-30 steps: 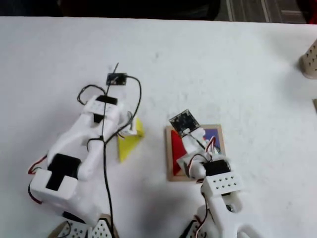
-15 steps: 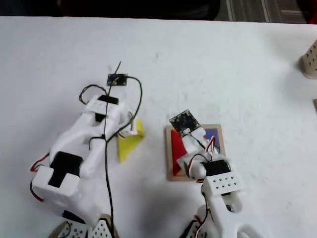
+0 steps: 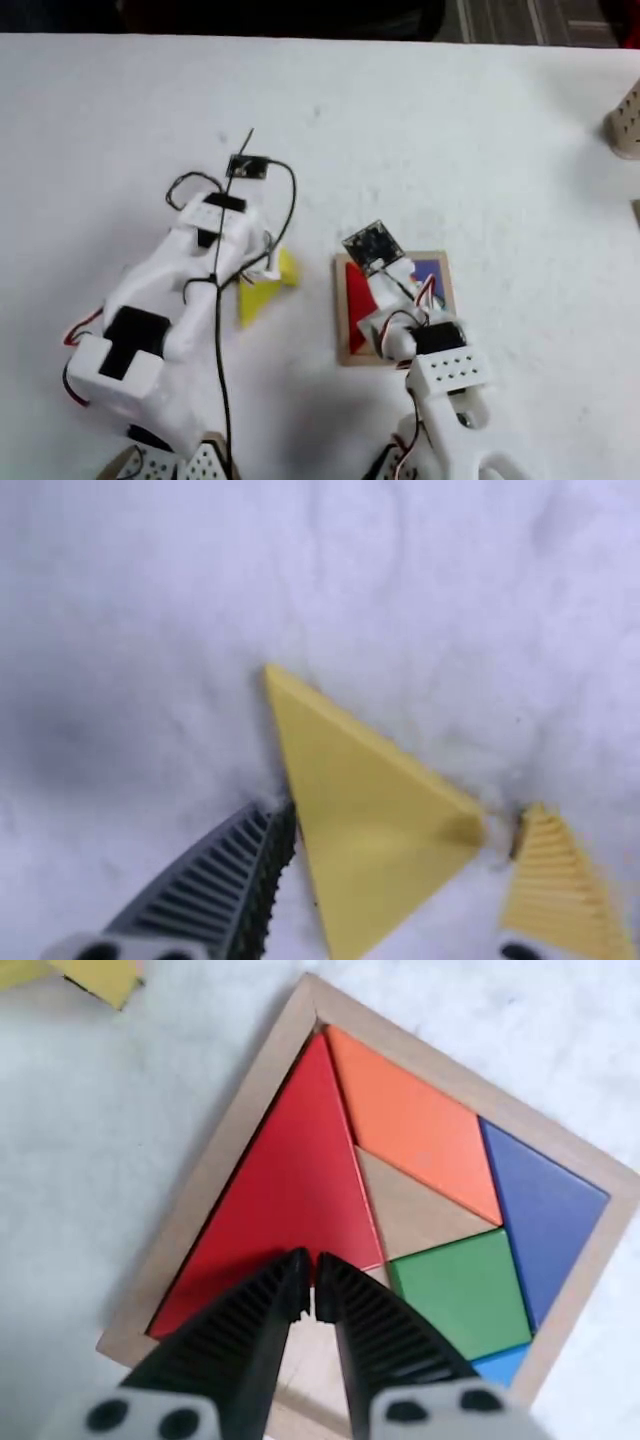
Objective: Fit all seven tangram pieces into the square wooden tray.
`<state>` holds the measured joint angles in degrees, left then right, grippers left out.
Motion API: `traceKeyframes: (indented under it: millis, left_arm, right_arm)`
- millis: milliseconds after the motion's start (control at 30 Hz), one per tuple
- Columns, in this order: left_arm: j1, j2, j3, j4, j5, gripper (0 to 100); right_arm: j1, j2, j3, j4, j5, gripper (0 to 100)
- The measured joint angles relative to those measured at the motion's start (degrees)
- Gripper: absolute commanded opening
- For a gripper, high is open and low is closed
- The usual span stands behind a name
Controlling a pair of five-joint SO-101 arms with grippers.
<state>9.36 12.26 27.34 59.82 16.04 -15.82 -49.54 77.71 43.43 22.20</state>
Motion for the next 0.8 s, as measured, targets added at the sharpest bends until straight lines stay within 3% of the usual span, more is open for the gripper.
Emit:
traceKeyframes:
  millis: [800]
  left_arm:
    - [0.5,0.0,-0.5,0.3,-3.7,26]
  right_arm:
    - [-0.1,0.0,0.0,0.9,0.0,1.8]
